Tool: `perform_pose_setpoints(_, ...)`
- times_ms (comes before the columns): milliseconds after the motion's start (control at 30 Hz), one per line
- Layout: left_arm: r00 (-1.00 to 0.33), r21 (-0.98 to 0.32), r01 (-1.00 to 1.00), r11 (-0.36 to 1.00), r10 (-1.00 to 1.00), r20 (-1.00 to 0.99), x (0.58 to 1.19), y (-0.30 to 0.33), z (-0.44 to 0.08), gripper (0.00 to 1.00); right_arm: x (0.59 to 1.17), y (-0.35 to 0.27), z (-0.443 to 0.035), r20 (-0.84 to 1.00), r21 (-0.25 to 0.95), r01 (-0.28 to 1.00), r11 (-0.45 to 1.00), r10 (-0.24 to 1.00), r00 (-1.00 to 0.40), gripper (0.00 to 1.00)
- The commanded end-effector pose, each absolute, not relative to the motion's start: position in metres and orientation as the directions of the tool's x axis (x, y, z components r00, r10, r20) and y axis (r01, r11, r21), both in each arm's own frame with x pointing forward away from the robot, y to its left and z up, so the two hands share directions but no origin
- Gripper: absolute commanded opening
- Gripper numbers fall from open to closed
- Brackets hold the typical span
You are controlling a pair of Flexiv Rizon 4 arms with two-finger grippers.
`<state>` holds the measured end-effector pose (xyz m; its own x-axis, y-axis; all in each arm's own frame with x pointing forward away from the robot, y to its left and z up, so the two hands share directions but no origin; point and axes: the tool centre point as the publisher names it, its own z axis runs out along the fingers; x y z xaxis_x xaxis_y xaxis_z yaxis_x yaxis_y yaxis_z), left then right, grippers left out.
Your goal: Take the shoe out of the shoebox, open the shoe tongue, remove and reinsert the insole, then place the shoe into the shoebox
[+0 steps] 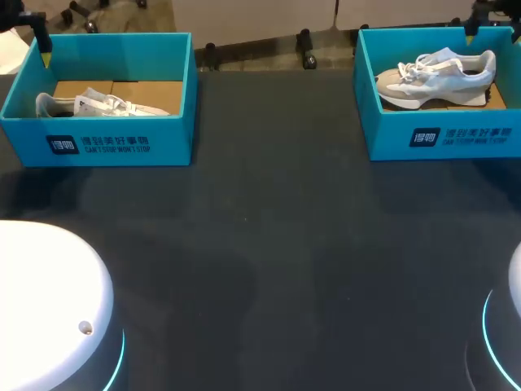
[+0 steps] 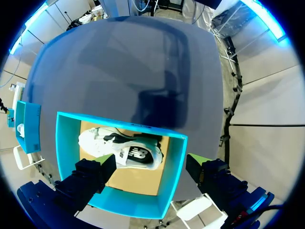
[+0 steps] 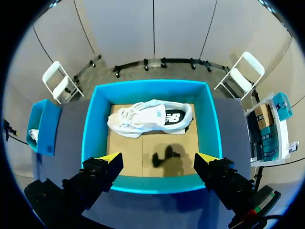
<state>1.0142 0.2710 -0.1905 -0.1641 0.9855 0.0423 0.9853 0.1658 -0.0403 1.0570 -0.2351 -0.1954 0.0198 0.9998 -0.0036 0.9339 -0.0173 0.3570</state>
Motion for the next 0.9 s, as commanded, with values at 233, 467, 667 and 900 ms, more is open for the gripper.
perform_pose_setpoints(233,-0.165,-0.036,0.985,0.166,0.985,0.044,1.012,0.271,-0.19,1.0,1.105,-0.262,-0.214,-0.005,0.131,0.991,0.017,1.0,-0.016,1.0)
perform_pose_setpoints(467,-0.165,-0.036,0.985,0.166,0.985,0.044,1.012,0.271,-0.19,1.0,1.115,-0.275,-0.222,0.006,0.066,0.998,-0.007,1.0,0.006,1.0)
perform_pose_setpoints(667,-0.165,-0.036,0.985,0.166,0.985,0.044,1.012,0.271,-0.19,1.0,1.125,-0.284,-0.234,0.001,0.018,0.999,-0.036,0.999,0.036,1.0)
perform_pose_setpoints(900,-0.165,-0.036,0.985,0.166,0.985,0.044,1.012,0.271,-0.19,1.0,1.142,-0.301,-0.256,-0.008,-0.009,0.999,-0.044,0.999,0.044,1.0)
